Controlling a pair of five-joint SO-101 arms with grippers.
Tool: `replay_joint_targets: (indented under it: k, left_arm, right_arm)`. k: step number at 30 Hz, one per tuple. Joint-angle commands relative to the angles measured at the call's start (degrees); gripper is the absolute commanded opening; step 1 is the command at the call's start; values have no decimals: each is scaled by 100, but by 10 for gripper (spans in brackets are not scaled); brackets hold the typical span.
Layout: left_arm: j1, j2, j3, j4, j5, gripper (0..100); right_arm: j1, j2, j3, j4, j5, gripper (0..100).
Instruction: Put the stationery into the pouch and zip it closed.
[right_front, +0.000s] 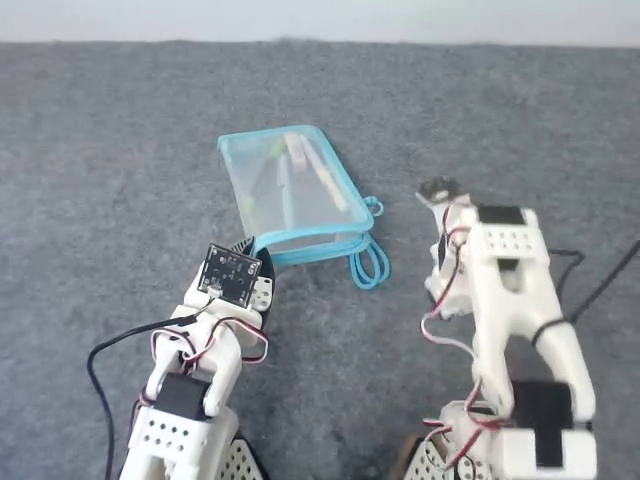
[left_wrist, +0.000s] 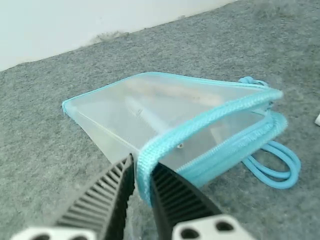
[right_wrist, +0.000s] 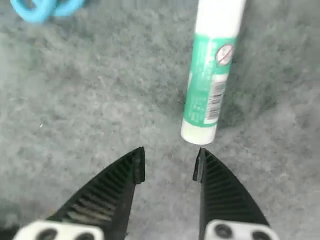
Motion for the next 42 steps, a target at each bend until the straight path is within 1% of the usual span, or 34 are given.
replay_joint_targets:
  k: [1, 5, 10, 16, 21, 27, 30, 35, 38, 42]
  left_arm:
    - [-44, -88, -84, -123, -35, 12]
    - [-44, -88, -75, -123, -35, 12]
    - [-44, -88, -75, -123, -35, 12]
    - [-44, -88, -66, -123, -35, 12]
    - [-44, -88, -66, -123, -35, 12]
    - [-44, -88, -66, -132, -35, 12]
    - [-44, -88, -75, -132, -35, 12]
    - [-44, -88, -75, -141, -35, 12]
    - [-44, -88, -75, -132, -35, 12]
    - [-44, -88, -84, -132, -35, 12]
  right_arm:
    - [75, -541, 316, -479, 141, 162]
    - [92, -541, 457, -637, 316, 163]
    - [127, -488, 607, -1235, 316, 163]
    - [163, 286, 492, -1868, 308, 162]
    - [470, 857, -53, -1842, 334, 162]
    - [681, 892, -440, -1727, 756, 162]
    - [611, 945, -527, -1789, 941, 162]
    - [277, 945, -554, -1903, 1002, 162]
    - [242, 945, -510, -2149, 1002, 162]
    - [242, 945, -273, -2167, 1002, 162]
